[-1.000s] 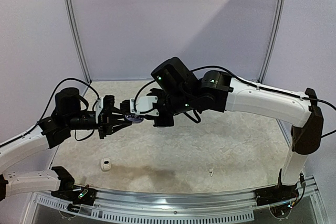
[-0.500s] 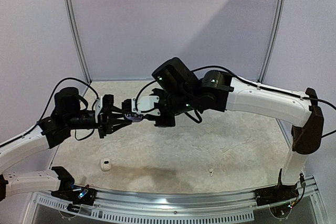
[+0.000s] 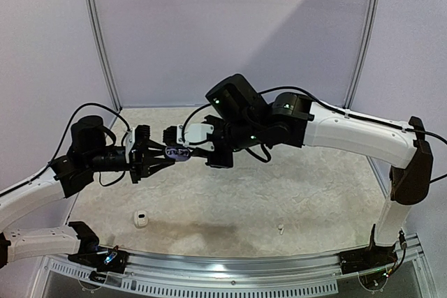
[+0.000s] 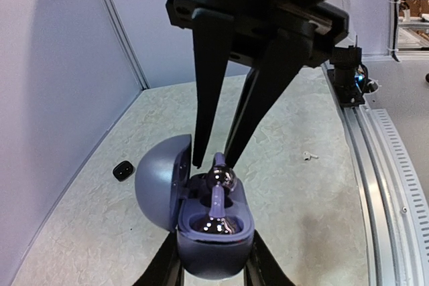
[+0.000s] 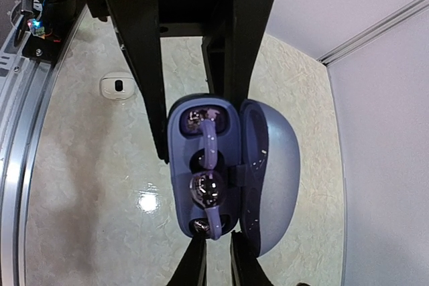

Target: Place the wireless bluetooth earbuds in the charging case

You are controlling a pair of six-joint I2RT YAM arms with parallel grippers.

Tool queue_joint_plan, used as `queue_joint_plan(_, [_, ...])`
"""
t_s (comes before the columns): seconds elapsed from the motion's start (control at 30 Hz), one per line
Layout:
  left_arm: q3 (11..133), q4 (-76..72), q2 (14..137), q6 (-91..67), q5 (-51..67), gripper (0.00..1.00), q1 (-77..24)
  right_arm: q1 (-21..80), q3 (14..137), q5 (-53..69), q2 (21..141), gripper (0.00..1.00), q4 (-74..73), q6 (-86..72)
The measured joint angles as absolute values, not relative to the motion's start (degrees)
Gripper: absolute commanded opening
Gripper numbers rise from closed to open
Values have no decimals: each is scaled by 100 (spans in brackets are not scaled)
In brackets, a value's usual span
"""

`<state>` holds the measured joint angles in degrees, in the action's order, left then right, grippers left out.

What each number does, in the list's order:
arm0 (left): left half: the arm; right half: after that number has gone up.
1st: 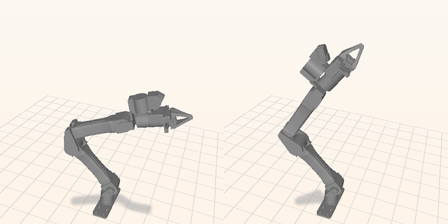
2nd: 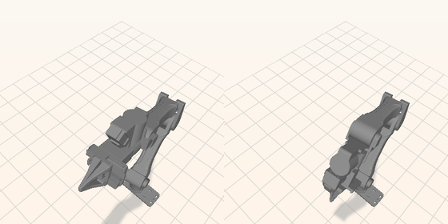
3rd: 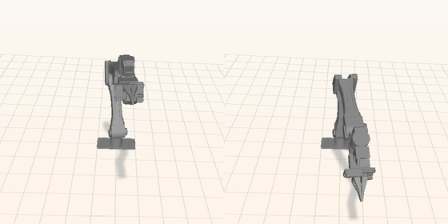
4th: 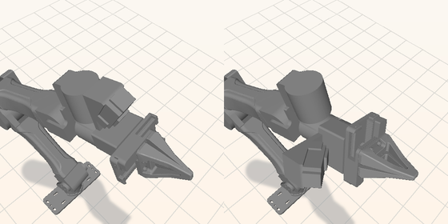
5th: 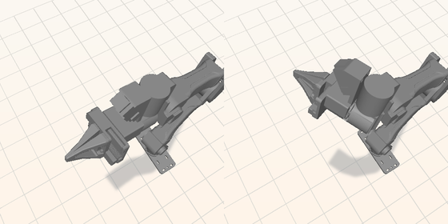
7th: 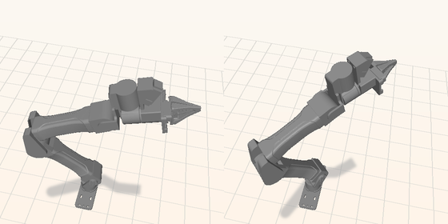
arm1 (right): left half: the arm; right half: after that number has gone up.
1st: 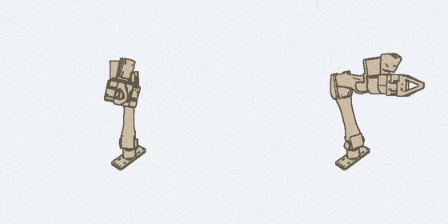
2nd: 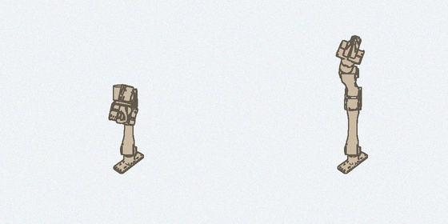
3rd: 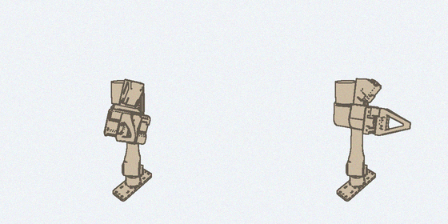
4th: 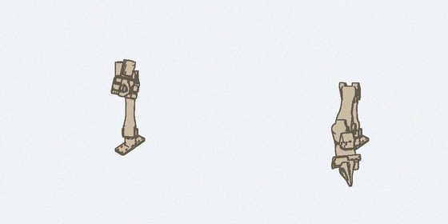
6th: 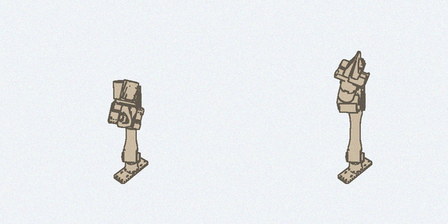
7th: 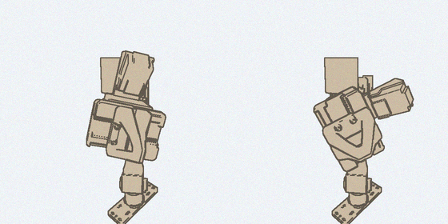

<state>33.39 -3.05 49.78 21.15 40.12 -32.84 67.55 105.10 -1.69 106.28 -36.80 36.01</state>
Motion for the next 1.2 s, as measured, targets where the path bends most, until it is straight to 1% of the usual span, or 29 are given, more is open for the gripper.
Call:
queue_joint_plan(0.4, [3339, -408, 4974, 2117, 4053, 0, -3284, 6709, 10348, 113, 10501, 18, -3365, 3433])
queue_joint_plan(0.5, [3339, -414, 4974, 2117, 4066, 0, -3284, 6705, 10342, 189, 10497, 15, -3326, 3426])
queue_joint_plan(0.63, [3339, -414, 4974, 2117, 4066, 0, -3284, 6705, 10342, 237, 10492, 8, -3299, 3413])
queue_joint_plan(0.73, [3339, -425, 4974, 2117, 4051, 0, -3284, 6705, 10342, 272, 10492, 5, -3301, 3382])
queue_joint_plan(1.0, [3339, -443, 4971, 2119, 4058, 0, -3284, 6705, 10342, 281, 10466, 0, -3323, 3400])
queue_joint_plan(1.2, [3339, -523, 4971, 2126, 4071, 0, -3295, 6705, 10342, 276, 10412, 0, -3336, 3395])
